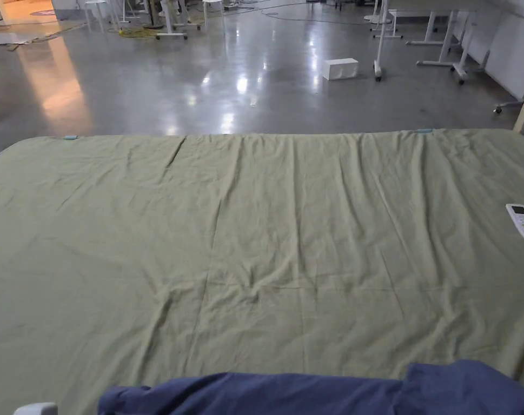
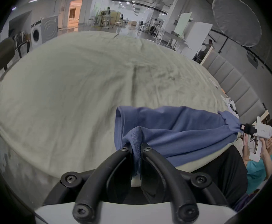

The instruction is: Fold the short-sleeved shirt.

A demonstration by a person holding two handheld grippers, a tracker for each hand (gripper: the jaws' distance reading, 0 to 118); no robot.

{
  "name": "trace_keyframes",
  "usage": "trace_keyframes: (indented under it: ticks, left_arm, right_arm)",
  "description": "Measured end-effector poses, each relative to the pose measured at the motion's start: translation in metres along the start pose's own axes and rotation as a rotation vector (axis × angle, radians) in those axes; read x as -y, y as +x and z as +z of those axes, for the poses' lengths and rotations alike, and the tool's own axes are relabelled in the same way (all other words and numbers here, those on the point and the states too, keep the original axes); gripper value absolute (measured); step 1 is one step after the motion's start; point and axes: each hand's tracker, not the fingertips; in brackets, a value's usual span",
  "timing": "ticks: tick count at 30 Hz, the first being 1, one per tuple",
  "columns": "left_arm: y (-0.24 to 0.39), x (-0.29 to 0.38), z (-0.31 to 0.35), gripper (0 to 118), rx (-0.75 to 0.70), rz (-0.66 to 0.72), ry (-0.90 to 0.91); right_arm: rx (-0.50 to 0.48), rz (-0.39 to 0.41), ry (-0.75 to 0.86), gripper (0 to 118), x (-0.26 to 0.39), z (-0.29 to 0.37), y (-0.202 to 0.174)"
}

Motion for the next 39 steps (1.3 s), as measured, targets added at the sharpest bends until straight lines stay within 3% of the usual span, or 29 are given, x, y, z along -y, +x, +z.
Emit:
trace_keyframes:
  ticks: [2,3,4,5,6,7,8,9,12,16,19,22,25,27,28,29,30,31,33,36,38,39]
  left_arm:
    - [-0.004,0.003,-0.002,9,-0.005,0.015,0.032]
    - [-0.004,0.002,0.002,15,-0.008,0.045,0.053]
    - [-0.004,0.002,0.005,28,-0.024,0.059,0.061]
    - [-0.005,0.0,0.008,47,-0.063,0.054,0.064]
    - [-0.006,-0.001,0.013,75,-0.112,0.023,0.062]
    - [-0.008,0.0,0.022,86,-0.147,-0.01,0.087]
    - [-0.006,0.001,0.032,90,-0.194,-0.062,0.109]
    - [-0.002,0.0,0.043,90,-0.244,-0.123,0.135]
    - [0.022,-0.001,0.09,90,-0.322,-0.21,0.286]
    - [0.078,-0.008,0.166,89,-0.23,-0.2,0.541]
    - [0.116,-0.007,0.208,89,-0.164,-0.246,0.715]
    - [0.148,0.005,0.224,88,-0.206,-0.292,0.828]
    - [0.17,0.003,0.237,73,-0.198,-0.305,0.85]
    - [0.175,-0.001,0.24,69,-0.198,-0.302,0.839]
    - [0.177,-0.002,0.242,62,-0.177,-0.308,0.83]
    - [0.179,-0.002,0.243,44,-0.155,-0.315,0.828]
    - [0.182,-0.002,0.245,9,-0.14,-0.314,0.827]
    - [0.183,-0.001,0.245,4,-0.149,-0.304,0.839]
    - [0.184,-0.004,0.248,0,-0.089,-0.347,0.802]
    - [0.188,-0.004,0.248,0,-0.132,-0.37,0.807]
    - [0.187,-0.005,0.248,0,-0.141,-0.356,0.823]
    - [0.183,-0.005,0.246,0,-0.116,-0.34,0.812]
  right_arm:
    - [-0.007,0.009,-0.007,1,0.009,-0.011,0.002]
    - [-0.001,0.016,-0.009,2,0.013,-0.018,0.008]
    - [0.019,0.015,-0.009,12,0.013,-0.02,0.008]
    - [0.027,0.012,-0.012,37,0.013,-0.021,0.01]
    - [0.035,0.003,0.001,76,0.016,-0.017,0.015]
    - [0.035,-0.025,0.007,93,0.016,-0.013,0.021]
    - [0.041,-0.076,0.01,94,0.016,-0.005,0.025]
    - [0.062,-0.129,0.044,88,0.016,0.005,0.029]
    - [0.046,-0.277,0.213,87,0.016,0.048,0.028]
    - [-0.015,-0.33,0.423,87,-0.004,0.109,-0.005]
    - [-0.031,-0.268,0.589,87,-0.022,0.145,-0.036]
    - [-0.069,-0.2,0.705,84,-0.033,0.175,-0.063]
    - [-0.082,-0.105,0.772,62,-0.038,0.195,-0.085]
    - [-0.081,0.03,0.824,58,-0.046,0.206,-0.098]
    - [-0.122,-0.025,0.724,50,-0.045,0.203,-0.101]
    - [-0.123,-0.034,0.692,37,-0.044,0.203,-0.104]
    - [-0.1,0.005,0.756,18,-0.044,0.206,-0.109]
    - [-0.096,0.014,0.755,11,-0.044,0.206,-0.111]
    - [-0.11,0.026,0.747,1,-0.043,0.207,-0.114]
    - [-0.117,0.063,0.731,0,-0.041,0.207,-0.119]
    - [-0.099,0.135,0.763,0,-0.043,0.209,-0.124]
    - [-0.102,0.116,0.747,0,-0.043,0.207,-0.125]
